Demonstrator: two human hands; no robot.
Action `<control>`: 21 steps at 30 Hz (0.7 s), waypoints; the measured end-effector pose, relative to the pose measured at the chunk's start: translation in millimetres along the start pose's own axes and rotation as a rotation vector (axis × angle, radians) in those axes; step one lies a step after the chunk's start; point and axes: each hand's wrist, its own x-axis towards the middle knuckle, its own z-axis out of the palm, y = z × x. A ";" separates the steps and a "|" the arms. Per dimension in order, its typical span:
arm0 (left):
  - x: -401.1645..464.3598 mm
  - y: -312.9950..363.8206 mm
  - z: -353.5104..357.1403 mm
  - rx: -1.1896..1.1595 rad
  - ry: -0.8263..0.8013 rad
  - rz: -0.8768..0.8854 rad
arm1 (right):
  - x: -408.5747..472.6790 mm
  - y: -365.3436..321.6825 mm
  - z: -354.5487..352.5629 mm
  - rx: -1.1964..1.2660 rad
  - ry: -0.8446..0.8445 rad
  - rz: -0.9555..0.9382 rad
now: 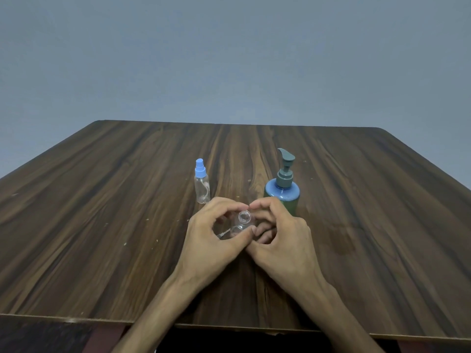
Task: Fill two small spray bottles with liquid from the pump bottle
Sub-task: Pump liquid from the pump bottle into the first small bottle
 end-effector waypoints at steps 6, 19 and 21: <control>4.7 -2.6 4.0 -0.022 0.013 0.025 | -5.2 0.2 -8.0 0.070 -0.021 0.006; 26.1 9.8 9.5 -0.208 0.013 -0.072 | 76.1 -17.9 -37.9 0.273 0.239 0.301; 29.7 9.5 12.1 -0.224 -0.006 -0.083 | 85.9 -15.7 -21.7 0.327 0.189 0.393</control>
